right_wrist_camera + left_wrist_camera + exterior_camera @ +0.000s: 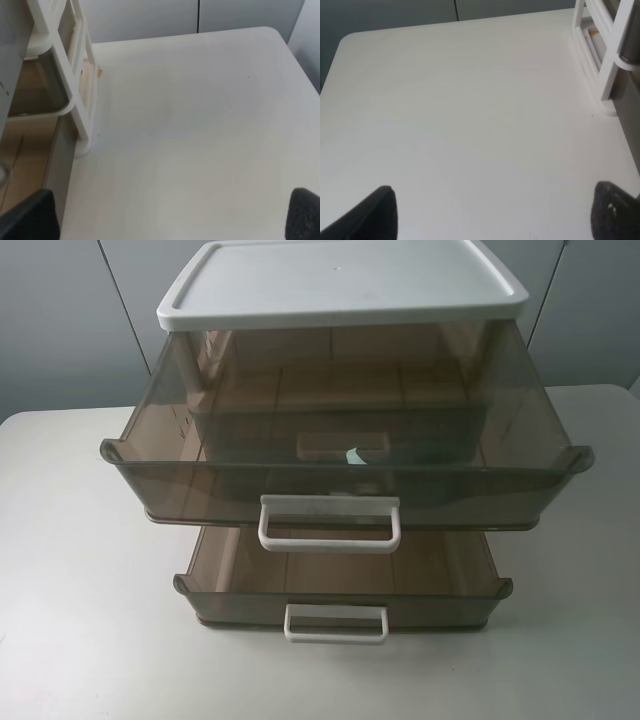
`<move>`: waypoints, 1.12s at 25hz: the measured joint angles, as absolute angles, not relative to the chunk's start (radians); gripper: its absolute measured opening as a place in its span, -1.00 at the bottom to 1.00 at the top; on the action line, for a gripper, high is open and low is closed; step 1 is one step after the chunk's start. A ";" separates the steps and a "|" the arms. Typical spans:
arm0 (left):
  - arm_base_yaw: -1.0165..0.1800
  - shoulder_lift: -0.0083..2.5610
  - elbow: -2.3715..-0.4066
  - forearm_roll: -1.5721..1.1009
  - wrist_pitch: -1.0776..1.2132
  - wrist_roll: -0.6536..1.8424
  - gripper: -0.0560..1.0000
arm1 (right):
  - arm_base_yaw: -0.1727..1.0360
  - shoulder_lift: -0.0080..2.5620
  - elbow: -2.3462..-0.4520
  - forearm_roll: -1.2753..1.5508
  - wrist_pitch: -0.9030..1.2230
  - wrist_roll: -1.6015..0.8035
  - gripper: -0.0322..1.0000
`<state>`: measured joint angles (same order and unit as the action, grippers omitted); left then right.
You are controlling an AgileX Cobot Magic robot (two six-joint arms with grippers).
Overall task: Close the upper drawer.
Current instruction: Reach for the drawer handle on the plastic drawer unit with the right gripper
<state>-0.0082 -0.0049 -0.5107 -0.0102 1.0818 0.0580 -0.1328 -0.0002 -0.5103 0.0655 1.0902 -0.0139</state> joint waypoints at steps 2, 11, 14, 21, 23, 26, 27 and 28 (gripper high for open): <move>-0.008 -0.005 -0.511 -0.010 1.082 0.058 0.51 | -0.133 0.000 -0.510 0.065 1.090 -0.014 0.39; -0.008 -0.005 -0.511 -0.010 1.082 0.056 0.51 | -0.133 0.000 -0.510 0.065 1.090 -0.014 0.39; -0.008 -0.005 -0.511 -0.010 1.082 0.056 0.51 | -0.133 0.000 -0.510 0.065 1.090 -0.014 0.39; -0.008 -0.005 -0.511 -0.010 1.082 0.056 0.51 | -0.133 0.000 -0.510 0.065 1.090 -0.014 0.39; -0.008 -0.005 -0.511 -0.010 1.082 0.056 0.51 | -0.133 0.000 -0.510 0.065 1.090 -0.014 0.39; -0.008 -0.005 -0.511 -0.010 1.082 0.056 0.51 | -0.133 0.000 -0.510 0.065 1.090 -0.014 0.39; -0.008 -0.005 -0.511 -0.010 1.082 0.056 0.51 | -0.133 0.000 -0.510 0.065 1.090 -0.014 0.39; -0.008 -0.005 -0.511 -0.010 1.082 0.056 0.51 | -0.133 0.000 -0.510 0.065 1.090 -0.014 0.39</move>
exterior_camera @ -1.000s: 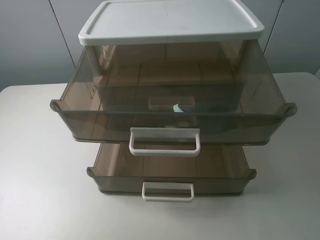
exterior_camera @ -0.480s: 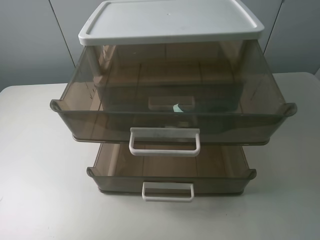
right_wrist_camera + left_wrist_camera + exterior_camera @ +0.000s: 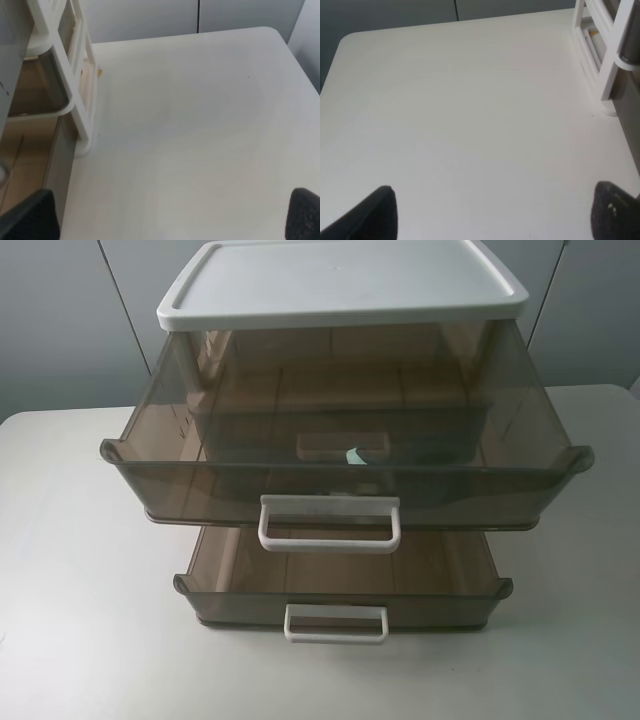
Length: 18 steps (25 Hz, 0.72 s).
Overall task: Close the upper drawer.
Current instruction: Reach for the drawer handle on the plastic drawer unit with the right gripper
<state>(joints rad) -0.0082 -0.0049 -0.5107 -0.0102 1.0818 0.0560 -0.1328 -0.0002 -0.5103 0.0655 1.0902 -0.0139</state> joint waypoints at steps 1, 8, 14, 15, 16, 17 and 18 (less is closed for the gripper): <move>-0.008 -0.005 -0.511 -0.010 1.082 0.056 0.51 | -0.133 0.000 -0.510 0.065 1.090 -0.014 0.39; -0.008 -0.005 -0.511 -0.010 1.082 0.056 0.51 | -0.133 0.000 -0.510 0.065 1.090 -0.014 0.39; -0.008 -0.005 -0.511 -0.010 1.082 0.056 0.51 | -0.133 0.000 -0.510 0.065 1.090 -0.014 0.39; -0.008 -0.005 -0.511 -0.010 1.082 0.056 0.51 | -0.133 0.000 -0.510 0.065 1.090 -0.014 0.39; -0.008 -0.005 -0.511 -0.010 1.082 0.056 0.51 | -0.133 0.000 -0.510 0.065 1.090 -0.014 0.39; -0.008 -0.005 -0.511 -0.010 1.082 0.056 0.51 | -0.133 0.000 -0.510 0.067 1.090 -0.014 0.39; -0.008 -0.005 -0.511 -0.010 1.082 0.056 0.51 | -0.133 0.000 -0.510 0.070 1.090 -0.014 0.39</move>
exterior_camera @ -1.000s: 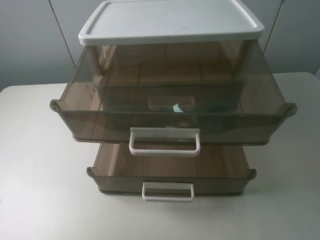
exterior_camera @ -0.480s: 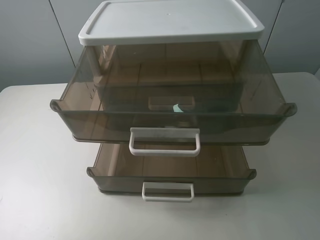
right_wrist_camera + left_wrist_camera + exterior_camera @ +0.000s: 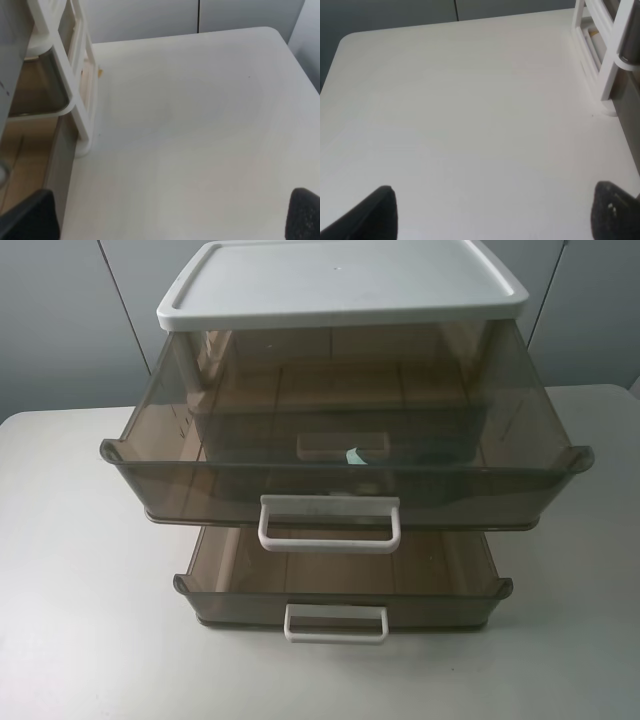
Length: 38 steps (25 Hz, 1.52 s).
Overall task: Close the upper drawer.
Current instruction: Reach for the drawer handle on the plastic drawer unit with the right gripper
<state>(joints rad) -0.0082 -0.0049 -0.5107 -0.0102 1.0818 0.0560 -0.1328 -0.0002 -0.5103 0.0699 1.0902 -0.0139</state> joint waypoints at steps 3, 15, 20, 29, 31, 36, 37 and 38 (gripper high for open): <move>-0.008 -0.005 -0.511 -0.010 1.082 0.056 0.51 | -0.133 0.000 -0.510 0.095 1.090 -0.014 0.39; -0.008 -0.005 -0.511 -0.010 1.082 0.056 0.51 | -0.133 0.327 -0.797 0.158 1.042 -0.147 0.39; -0.008 -0.005 -0.511 -0.010 1.082 0.056 0.51 | -0.133 0.550 -0.934 0.299 1.028 -0.308 0.39; -0.008 -0.005 -0.511 -0.010 1.082 0.056 0.51 | 0.276 0.791 -0.953 0.306 0.977 -0.403 0.39; -0.008 -0.005 -0.511 -0.010 1.082 0.056 0.51 | 0.428 0.816 -0.953 0.269 0.953 -0.406 0.39; -0.008 -0.005 -0.511 -0.010 1.082 0.056 0.51 | 0.742 0.907 -0.955 0.235 0.933 -0.424 0.39; -0.008 -0.005 -0.511 -0.010 1.082 0.056 0.51 | 0.796 0.925 -0.955 0.230 0.931 -0.433 0.39; -0.008 -0.005 -0.511 -0.010 1.082 0.056 0.51 | 0.846 0.947 -0.955 0.228 0.931 -0.437 0.39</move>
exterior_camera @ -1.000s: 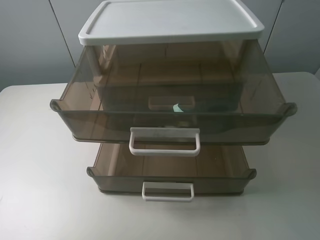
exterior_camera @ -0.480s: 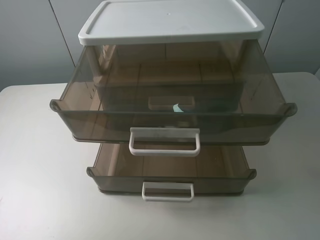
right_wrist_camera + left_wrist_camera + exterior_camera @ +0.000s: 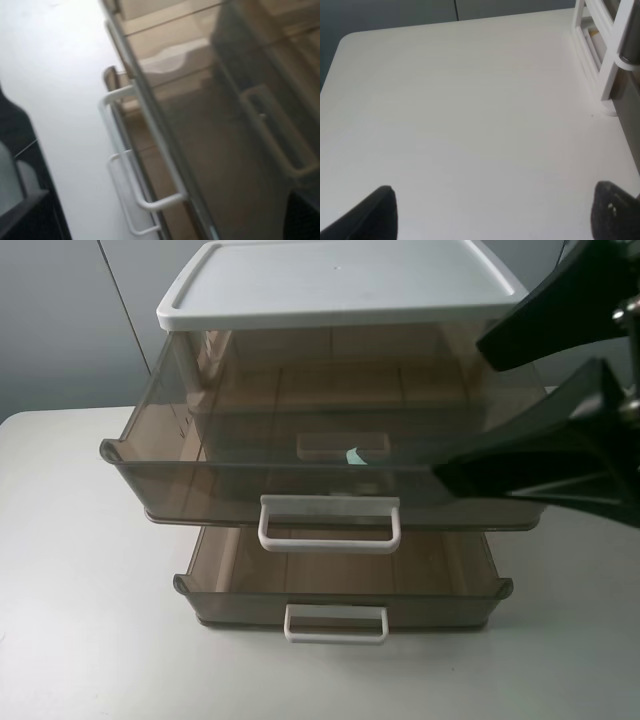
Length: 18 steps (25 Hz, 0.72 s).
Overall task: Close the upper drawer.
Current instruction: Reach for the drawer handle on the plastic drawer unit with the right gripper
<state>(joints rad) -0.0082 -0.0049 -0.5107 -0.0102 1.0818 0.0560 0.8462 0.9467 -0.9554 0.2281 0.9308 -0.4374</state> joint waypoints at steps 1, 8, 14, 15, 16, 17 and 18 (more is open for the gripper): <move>-0.008 -0.005 -0.511 -0.010 1.082 0.056 0.51 | 0.884 0.967 -0.955 0.228 0.931 -0.440 0.39; -0.008 -0.005 -0.511 -0.010 1.082 0.056 0.51 | 1.070 1.110 -0.955 0.238 0.938 -0.449 0.39; -0.008 -0.005 -0.511 -0.010 1.082 0.056 0.51 | 1.082 1.216 -0.955 0.284 0.976 -0.452 0.39; -0.008 -0.005 -0.511 -0.010 1.082 0.056 0.51 | 1.082 1.223 -0.955 0.285 0.976 -0.454 0.39; -0.008 -0.005 -0.511 -0.010 1.082 0.056 0.51 | 1.084 1.227 -0.955 0.288 0.976 -0.457 0.39; -0.008 -0.005 -0.511 -0.010 1.082 0.056 0.51 | 1.084 1.229 -0.955 0.298 0.976 -0.458 0.39; -0.008 -0.005 -0.511 -0.010 1.082 0.056 0.51 | 1.084 1.229 -0.955 0.308 0.983 -0.461 0.39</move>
<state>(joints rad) -0.0082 -0.0049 -0.5107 -0.0102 1.0818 0.0560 1.0841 1.2285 -0.9554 0.3083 0.9825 -0.4610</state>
